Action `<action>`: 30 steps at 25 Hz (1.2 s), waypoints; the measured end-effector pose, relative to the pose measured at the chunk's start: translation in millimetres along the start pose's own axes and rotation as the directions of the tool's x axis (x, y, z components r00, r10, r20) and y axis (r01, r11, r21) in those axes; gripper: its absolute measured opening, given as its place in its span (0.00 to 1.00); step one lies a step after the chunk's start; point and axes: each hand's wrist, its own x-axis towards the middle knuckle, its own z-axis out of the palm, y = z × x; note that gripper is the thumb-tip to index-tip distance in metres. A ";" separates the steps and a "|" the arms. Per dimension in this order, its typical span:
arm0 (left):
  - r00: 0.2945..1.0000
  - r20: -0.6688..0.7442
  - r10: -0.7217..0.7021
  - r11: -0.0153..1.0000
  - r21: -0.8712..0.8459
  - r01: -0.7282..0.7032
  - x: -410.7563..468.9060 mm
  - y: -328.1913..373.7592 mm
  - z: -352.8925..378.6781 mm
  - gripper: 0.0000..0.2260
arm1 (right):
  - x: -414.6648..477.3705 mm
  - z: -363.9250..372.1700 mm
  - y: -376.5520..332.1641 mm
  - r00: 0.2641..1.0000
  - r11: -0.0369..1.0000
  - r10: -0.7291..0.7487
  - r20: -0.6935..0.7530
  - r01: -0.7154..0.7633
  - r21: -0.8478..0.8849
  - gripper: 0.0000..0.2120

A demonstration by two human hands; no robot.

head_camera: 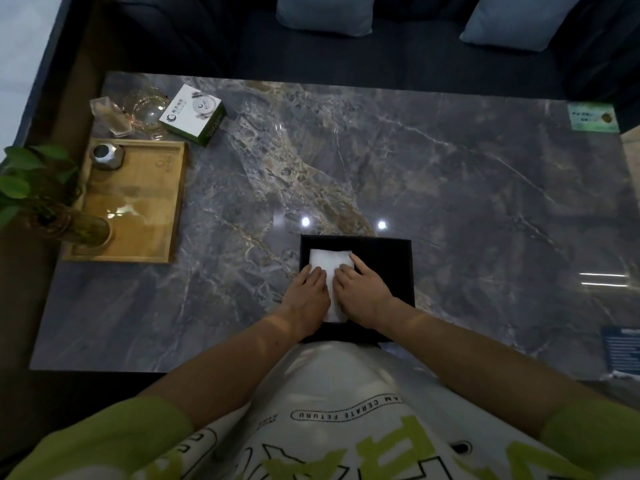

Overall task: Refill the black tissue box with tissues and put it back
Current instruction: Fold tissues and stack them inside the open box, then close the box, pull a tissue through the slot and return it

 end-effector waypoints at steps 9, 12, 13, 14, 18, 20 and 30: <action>0.996 0.055 0.066 0.997 0.022 -0.068 6.4 -8.3 17.2 0.27 | -1.9 -0.2 -1.4 0.995 1.000 -0.023 0.095 0.024 -0.001 0.26; 0.996 -0.009 0.087 0.988 -0.129 -0.088 5.9 -12.5 17.0 0.28 | -4.8 2.9 2.1 0.999 0.996 -0.026 0.020 0.024 0.086 0.27; 0.994 -0.070 0.079 0.969 -0.228 -0.093 3.9 -14.6 16.6 0.28 | -7.4 3.9 4.3 0.999 0.990 -0.023 -0.030 0.027 0.141 0.28; 0.987 -0.153 0.050 0.934 -0.342 -0.100 1.1 -17.2 17.2 0.28 | -11.3 4.9 7.4 0.996 0.975 -0.008 -0.089 0.027 0.221 0.29; 0.873 -0.328 -0.361 0.592 -0.804 -0.057 -14.4 -24.5 31.8 0.26 | -39.6 13.3 23.1 0.907 0.812 0.276 -0.317 -0.044 0.581 0.26; 0.826 -0.178 -0.535 0.294 -0.956 -0.016 -18.7 -24.1 40.3 0.25 | -52.3 22.9 32.4 0.820 0.625 0.517 -0.244 -0.167 0.763 0.24; 0.857 0.412 -0.310 -0.708 -0.702 0.081 -17.5 -5.8 38.2 0.15 | -73.4 66.0 26.6 0.593 -0.690 0.550 0.588 -0.073 0.720 0.13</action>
